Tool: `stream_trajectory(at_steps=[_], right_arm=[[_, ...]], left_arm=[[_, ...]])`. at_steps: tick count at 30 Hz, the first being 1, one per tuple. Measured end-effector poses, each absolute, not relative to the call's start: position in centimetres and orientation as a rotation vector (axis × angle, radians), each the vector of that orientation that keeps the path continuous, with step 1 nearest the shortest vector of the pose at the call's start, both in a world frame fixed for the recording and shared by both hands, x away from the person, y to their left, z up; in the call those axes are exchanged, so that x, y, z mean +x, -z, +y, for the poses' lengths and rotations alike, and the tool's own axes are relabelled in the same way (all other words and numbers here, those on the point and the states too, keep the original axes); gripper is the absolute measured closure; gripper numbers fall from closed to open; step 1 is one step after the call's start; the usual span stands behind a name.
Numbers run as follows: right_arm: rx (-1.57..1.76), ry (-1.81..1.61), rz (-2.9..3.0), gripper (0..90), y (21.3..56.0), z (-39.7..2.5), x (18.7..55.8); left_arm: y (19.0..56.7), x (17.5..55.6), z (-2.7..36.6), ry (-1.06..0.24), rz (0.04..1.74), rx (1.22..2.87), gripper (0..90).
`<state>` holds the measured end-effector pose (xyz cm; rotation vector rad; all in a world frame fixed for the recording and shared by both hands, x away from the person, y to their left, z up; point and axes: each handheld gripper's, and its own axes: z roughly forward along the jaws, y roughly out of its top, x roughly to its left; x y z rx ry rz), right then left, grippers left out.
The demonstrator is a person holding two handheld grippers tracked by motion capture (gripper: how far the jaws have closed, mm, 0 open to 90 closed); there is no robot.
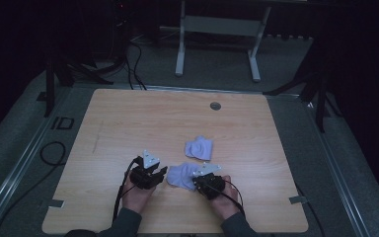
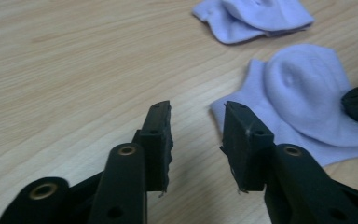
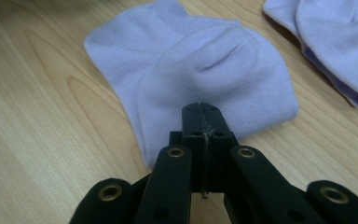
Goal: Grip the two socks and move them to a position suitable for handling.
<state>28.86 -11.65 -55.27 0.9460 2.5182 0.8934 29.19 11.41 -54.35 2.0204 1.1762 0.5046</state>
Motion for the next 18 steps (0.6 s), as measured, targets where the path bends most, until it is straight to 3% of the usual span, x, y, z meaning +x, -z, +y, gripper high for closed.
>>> stream_trajectory(at_steps=[9, 13, 18], right_arm=[[0.913, -0.894, 2.541, 89.9, 55.2, -11.4, 28.7], [0.898, -0.896, 2.547, 90.0, 55.2, -11.3, 28.6], [0.883, -0.893, 2.554, 89.9, 55.2, -11.3, 28.6]], left_arm=[[55.4, 29.0, 9.6, -0.451, 1.091, 2.095, 75.4], [55.7, 29.0, 9.2, -0.432, 1.075, 2.114, 88.7], [56.0, 29.1, 9.2, -0.428, 1.086, 2.134, 89.7]])
